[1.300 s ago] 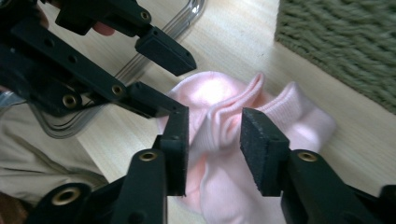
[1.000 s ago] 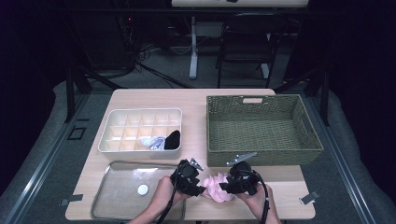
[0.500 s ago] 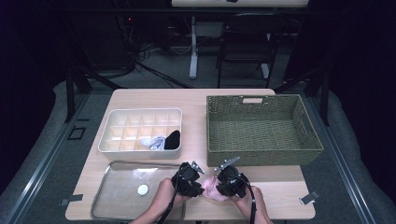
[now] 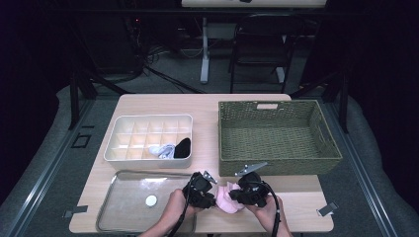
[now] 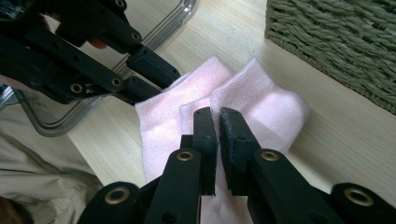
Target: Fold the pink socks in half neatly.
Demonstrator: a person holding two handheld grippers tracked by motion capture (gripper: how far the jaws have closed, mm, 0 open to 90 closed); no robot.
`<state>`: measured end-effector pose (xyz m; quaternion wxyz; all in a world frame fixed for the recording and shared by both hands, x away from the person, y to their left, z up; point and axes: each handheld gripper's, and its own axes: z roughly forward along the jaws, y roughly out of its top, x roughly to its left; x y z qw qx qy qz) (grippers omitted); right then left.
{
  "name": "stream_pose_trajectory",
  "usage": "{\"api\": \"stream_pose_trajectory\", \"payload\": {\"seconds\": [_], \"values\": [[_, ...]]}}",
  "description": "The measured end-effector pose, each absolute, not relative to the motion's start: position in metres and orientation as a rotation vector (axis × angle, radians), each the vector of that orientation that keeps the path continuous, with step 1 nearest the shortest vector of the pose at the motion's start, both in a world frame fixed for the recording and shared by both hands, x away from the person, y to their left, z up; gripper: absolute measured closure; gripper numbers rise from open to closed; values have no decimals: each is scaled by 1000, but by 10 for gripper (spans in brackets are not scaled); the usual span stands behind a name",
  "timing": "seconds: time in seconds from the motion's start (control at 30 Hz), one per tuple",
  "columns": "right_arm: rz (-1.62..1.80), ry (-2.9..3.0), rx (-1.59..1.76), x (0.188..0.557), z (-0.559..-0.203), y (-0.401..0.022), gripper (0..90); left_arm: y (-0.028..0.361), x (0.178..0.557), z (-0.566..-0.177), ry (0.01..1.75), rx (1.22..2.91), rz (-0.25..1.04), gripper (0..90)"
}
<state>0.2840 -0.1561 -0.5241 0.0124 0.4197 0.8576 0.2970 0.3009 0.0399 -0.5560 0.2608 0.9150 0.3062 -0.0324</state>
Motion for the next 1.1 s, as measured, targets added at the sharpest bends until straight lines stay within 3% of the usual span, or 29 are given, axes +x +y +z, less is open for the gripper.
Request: {"api": "stream_pose_trajectory", "payload": {"seconds": [0.23,0.37,0.5,0.57,0.63,0.7,1.1], "values": [[768,2680,1324,289,-538,-154,834,40,301,-554,822,2483,-90,744],[778,2664,1305,290,-533,-156,652,41,301,-552,818,2484,-84,735],[777,2636,1324,292,-534,-160,618,40,299,-550,817,2484,-60,734],[781,2625,1355,294,-540,-160,641,40,300,-551,817,2484,-64,734],[734,2652,1346,297,-545,-157,776,40,300,-552,815,2481,-82,735],[715,2650,1336,297,-549,-152,854,40,301,-553,820,2483,-86,736],[959,2606,1343,288,-518,-172,868,40,301,-553,815,2484,-87,739]]}}
